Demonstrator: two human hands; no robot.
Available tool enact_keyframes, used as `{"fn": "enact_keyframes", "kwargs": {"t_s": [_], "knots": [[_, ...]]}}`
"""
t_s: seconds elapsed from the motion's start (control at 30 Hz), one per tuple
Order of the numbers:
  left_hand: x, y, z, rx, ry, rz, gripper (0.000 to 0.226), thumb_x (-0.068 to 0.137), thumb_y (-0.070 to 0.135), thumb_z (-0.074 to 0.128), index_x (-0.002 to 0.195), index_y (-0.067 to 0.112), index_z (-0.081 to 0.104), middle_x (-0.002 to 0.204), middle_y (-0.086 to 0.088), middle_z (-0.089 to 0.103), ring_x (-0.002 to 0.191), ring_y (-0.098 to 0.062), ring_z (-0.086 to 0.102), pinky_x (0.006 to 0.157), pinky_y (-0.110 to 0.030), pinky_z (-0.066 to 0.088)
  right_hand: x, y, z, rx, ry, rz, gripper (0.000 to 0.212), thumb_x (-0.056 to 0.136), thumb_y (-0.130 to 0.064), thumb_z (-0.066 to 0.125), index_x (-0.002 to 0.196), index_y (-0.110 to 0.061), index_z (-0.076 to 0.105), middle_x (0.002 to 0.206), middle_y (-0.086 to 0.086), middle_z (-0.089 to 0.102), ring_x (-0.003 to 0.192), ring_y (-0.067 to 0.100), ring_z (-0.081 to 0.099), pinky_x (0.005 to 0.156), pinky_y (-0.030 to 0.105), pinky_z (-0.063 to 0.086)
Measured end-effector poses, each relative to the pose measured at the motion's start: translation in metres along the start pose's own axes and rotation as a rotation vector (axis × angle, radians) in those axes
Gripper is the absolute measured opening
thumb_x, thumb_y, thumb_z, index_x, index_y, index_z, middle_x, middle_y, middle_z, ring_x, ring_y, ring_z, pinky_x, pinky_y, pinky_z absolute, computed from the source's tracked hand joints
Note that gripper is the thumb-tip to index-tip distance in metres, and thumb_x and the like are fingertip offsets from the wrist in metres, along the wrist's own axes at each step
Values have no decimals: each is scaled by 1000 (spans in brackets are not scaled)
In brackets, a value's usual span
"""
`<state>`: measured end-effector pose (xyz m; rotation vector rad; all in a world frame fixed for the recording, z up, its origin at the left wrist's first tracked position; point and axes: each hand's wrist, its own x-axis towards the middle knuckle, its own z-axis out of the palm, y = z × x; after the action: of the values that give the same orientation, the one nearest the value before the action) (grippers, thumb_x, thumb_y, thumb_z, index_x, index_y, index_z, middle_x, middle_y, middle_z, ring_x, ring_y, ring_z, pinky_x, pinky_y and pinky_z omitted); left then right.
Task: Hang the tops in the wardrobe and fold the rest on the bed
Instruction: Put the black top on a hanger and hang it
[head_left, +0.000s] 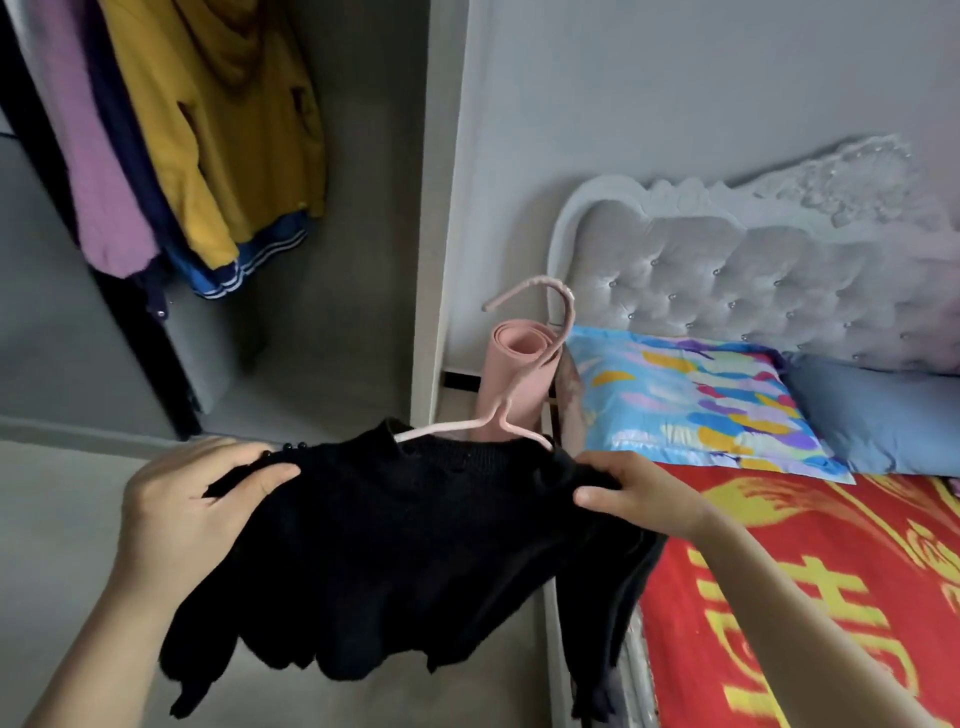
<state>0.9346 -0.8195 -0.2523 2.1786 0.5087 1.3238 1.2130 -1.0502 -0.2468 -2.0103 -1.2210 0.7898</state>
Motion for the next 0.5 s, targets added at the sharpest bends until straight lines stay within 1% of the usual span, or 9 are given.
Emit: {"fn": "enact_keyframes", "kwargs": {"t_s": [0.03,0.1,0.17,0.2,0.27,0.3,0.37,0.43,0.5], "knots": [[-1,-7,-5,9,6,-30,70,81,63,52,73,-4,71,92,54,49,84,29,47,80,4,32,9,-4,6,-78,53,-19,32,77,-50,67,73,-20,60,59,-18,55,59,-4,48,61,14,39],[0,-21,-16,30,22,-102,51,71,57,60,73,8,74,85,52,52,80,26,50,75,3,34,28,-15,16,-124,188,-35,38,82,-30,71,58,-11,48,47,-13,38,47,1,36,50,17,29],[3,-34,-32,15,-20,-202,20,63,55,58,71,42,70,80,45,57,76,22,53,69,0,39,46,-30,22,-102,246,-51,42,83,-23,70,54,-7,45,46,-13,33,45,2,30,46,18,25],[5,-39,-38,13,-46,-227,15,61,57,60,72,50,66,80,42,59,76,20,55,68,-1,40,53,-33,22,-84,257,-68,42,82,-24,71,55,-1,48,50,-11,34,47,2,30,47,20,25],[11,-52,-49,13,-122,-298,17,60,55,74,73,54,64,79,32,64,79,11,59,67,-5,42,65,-42,23,-51,267,-88,44,80,-29,73,64,8,57,56,-3,39,54,5,35,50,25,29],[15,-56,-53,11,-173,-355,18,62,47,79,72,54,65,78,27,67,80,4,61,71,-10,43,71,-44,24,-38,272,-87,41,80,-28,73,66,7,59,56,-3,42,54,5,37,51,25,31],[23,-64,-56,44,-241,-390,24,69,31,81,73,49,65,77,23,68,76,-5,62,74,-18,44,83,-50,26,-31,279,-81,31,81,-23,72,59,-4,61,49,-10,44,48,1,38,48,19,32],[31,-68,-54,78,-251,-387,26,70,30,82,72,49,64,75,25,66,71,-6,60,72,-22,43,94,-52,25,1,270,-65,34,81,-21,71,52,-14,55,44,-11,41,43,0,35,44,16,29],[39,-74,-50,77,-212,-393,32,71,25,80,69,53,63,76,27,66,69,1,59,70,-19,43,106,-52,21,13,227,-46,36,81,-23,71,52,-12,52,47,-8,38,44,5,33,45,19,27]]}}
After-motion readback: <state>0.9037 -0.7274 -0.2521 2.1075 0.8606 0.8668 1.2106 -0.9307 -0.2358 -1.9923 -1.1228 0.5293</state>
